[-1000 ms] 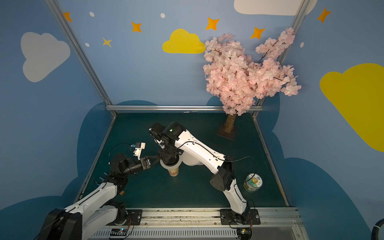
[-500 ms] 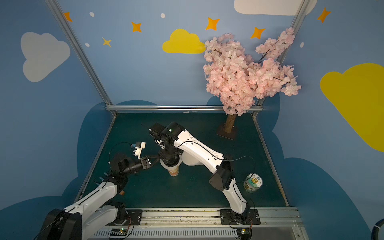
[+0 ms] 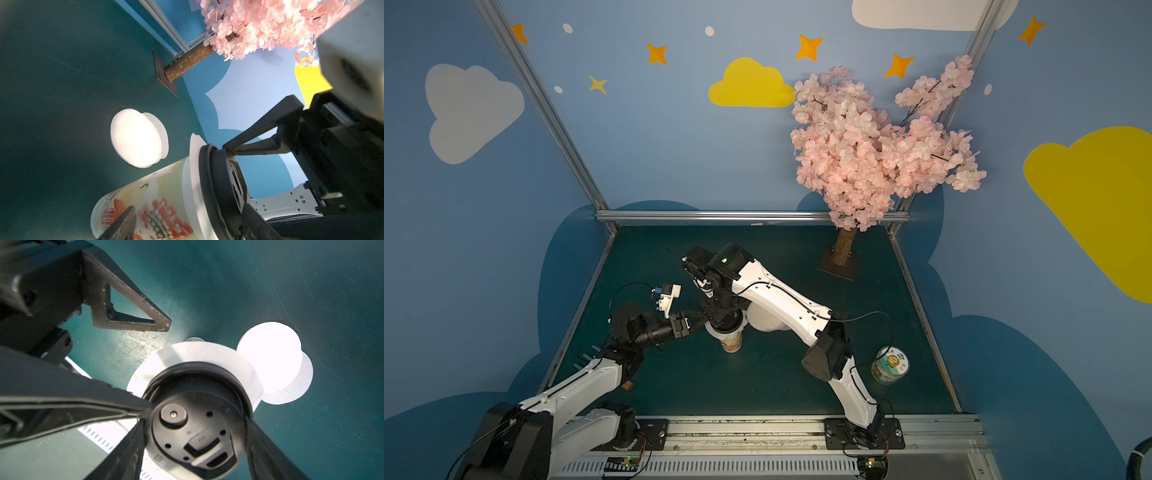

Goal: Put the leak-proof paper on the milk tea cups
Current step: Secure the cup lid on the cup.

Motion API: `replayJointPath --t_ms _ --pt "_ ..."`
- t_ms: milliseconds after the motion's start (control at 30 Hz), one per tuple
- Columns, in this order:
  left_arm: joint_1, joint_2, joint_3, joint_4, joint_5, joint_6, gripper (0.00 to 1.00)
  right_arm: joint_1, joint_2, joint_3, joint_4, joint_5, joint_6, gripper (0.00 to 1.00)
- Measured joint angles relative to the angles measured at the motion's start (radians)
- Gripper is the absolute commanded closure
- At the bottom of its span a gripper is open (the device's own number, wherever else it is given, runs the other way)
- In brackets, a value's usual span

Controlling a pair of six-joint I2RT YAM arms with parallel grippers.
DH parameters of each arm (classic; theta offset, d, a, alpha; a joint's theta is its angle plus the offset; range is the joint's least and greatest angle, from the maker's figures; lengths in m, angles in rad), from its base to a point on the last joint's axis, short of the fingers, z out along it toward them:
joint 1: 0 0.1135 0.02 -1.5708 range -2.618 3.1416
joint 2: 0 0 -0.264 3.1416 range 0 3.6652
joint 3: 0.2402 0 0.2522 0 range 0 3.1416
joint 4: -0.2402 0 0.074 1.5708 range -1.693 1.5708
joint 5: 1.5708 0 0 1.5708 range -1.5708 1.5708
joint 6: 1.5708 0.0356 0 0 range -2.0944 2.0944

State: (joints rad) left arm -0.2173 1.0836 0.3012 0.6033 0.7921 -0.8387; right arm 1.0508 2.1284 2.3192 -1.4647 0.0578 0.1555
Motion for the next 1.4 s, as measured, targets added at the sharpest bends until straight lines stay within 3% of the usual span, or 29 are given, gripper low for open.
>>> replayJointPath --t_ms 267,500,1067,1133,1400 --pt "-0.011 0.032 0.017 0.019 0.000 -0.005 0.16 0.000 -0.009 -0.028 0.028 -0.016 0.000 0.35" --pt "-0.018 0.056 0.017 0.039 0.002 -0.005 0.18 -0.002 -0.035 -0.077 0.063 -0.019 0.002 0.35" --pt "-0.025 0.097 0.014 0.114 0.023 0.002 0.32 -0.008 -0.155 -0.295 0.246 -0.019 0.027 0.35" --pt "-0.025 0.101 0.014 0.123 0.026 0.002 0.39 -0.008 -0.165 -0.312 0.262 -0.019 0.029 0.35" --pt "-0.025 0.122 0.001 0.188 0.032 0.001 0.39 -0.008 -0.225 -0.422 0.361 -0.017 0.038 0.35"
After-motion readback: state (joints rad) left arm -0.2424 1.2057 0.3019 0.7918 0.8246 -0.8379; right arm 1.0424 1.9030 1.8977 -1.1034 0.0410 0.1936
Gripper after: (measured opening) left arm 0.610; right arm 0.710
